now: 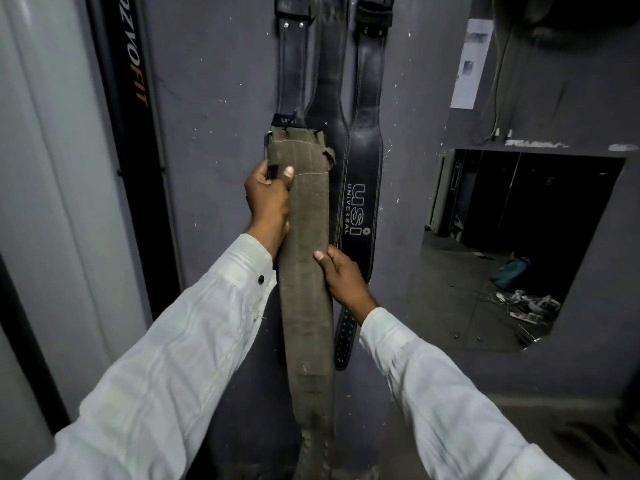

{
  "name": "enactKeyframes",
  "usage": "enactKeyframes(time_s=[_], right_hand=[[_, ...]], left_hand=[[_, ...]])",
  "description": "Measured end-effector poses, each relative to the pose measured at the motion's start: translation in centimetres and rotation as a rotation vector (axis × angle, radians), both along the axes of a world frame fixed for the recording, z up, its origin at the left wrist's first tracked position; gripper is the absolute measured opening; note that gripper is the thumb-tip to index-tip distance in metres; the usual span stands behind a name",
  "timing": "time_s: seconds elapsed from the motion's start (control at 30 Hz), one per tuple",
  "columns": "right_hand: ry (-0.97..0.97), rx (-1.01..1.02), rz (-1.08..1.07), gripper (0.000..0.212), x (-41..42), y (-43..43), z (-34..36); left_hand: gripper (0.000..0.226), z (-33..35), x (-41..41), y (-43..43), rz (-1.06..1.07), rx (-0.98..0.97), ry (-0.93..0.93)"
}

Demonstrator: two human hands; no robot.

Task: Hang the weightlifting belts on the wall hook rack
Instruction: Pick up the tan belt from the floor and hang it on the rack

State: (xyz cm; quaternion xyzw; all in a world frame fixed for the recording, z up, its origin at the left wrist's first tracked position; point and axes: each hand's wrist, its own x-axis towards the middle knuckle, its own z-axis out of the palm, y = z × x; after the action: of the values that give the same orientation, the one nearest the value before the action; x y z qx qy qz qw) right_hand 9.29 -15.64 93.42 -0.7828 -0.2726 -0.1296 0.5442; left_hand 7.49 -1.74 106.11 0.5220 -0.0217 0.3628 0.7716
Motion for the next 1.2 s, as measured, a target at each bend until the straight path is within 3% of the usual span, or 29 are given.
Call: enactKeyframes(time_s=[0.13, 0.27, 0.4, 0.5, 0.67, 0.8, 0.87, 0.93, 1.0, 1.07, 1.2], right_hand=[[0.129, 0.018, 0.127, 0.022, 0.0, -0.3, -0.7], [-0.092, -0.005, -0.05, 0.023, -0.6, 0.1, -0.6], [-0.032, -0.086, 0.042, 0.024, -0.8, 0.6, -0.3], [-0.105, -0.069, -0.013, 0.022, -0.7, 0.6, 0.4], [0.153, 0.063, 0.299, 0.03, -0.1, 0.7, -0.6], [0.25, 0.133, 0.417, 0.031, -0.8, 0.3, -1.4], [0.338, -0.003, 0.448, 0.024, -0.5, -0.4, -3.0], [0.355, -0.267, 0.403, 0.012, -0.3, -1.3, -4.9], [0.354, -0.362, 0.355, 0.012, 0.0, -1.6, -5.5], [0.379, -0.227, 0.391, 0.018, -0.2, -1.1, -3.2], [0.313, 0.241, 0.418, 0.021, -0.6, 0.5, 6.3]], left_hand=[[0.017, 1.0, -0.1, 0.4, 0.001, 0.006, -0.029], [0.016, 1.8, -0.2, 0.6, 0.008, -0.008, -0.051], [0.014, 3.5, -0.4, 1.3, 0.053, 0.034, -0.089], [0.011, 4.5, -0.3, 1.9, 0.082, 0.023, -0.093], [0.014, 5.8, -0.5, 2.3, 0.082, 0.037, -0.128], [0.016, 5.9, -0.5, 2.6, 0.066, 0.033, -0.109], [0.017, 6.0, -0.8, 2.6, 0.041, 0.025, -0.107], [0.02, 6.6, -1.1, 2.9, -0.009, 0.003, -0.103], [0.028, 7.1, -1.5, 3.0, -0.068, -0.017, -0.095], [0.03, 7.2, -1.8, 2.8, -0.112, -0.02, -0.08], [0.025, 6.6, -1.9, 1.8, -0.192, 0.004, -0.041]])
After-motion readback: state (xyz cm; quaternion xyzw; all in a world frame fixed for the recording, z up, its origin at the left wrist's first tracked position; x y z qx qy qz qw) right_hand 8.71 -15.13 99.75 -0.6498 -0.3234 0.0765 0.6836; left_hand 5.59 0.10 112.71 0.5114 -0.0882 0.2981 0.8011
